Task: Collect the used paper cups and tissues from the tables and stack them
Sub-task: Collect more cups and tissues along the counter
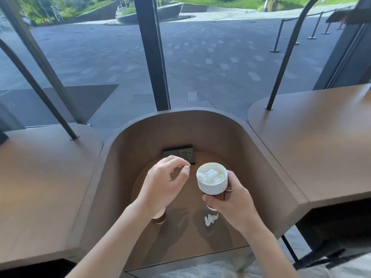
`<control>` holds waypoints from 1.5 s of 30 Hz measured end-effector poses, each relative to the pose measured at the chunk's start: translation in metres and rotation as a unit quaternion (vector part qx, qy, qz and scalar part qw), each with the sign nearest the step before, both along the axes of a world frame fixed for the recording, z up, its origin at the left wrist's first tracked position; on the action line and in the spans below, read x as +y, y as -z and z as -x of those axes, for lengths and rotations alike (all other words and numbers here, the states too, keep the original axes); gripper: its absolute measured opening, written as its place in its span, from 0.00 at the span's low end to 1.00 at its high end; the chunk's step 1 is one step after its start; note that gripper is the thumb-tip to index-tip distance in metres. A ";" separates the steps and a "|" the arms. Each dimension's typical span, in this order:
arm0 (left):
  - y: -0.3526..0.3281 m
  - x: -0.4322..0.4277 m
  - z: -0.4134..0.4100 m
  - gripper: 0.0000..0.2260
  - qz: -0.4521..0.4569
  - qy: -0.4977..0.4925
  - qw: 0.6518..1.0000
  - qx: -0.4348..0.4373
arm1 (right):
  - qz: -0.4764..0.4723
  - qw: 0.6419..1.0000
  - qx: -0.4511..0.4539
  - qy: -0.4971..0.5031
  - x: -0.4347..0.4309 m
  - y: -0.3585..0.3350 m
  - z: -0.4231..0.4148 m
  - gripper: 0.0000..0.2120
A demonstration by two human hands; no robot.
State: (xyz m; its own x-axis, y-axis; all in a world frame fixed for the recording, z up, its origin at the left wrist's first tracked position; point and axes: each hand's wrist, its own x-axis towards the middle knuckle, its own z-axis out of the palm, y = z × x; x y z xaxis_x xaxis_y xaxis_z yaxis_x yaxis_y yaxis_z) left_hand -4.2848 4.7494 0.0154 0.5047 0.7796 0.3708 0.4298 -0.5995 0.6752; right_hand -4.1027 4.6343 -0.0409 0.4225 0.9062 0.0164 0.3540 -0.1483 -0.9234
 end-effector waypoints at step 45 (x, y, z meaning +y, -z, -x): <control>0.046 0.028 -0.071 0.09 0.287 0.086 0.954 -0.018 | 0.061 0.990 0.037 0.118 0.007 0.028 -0.035 0.26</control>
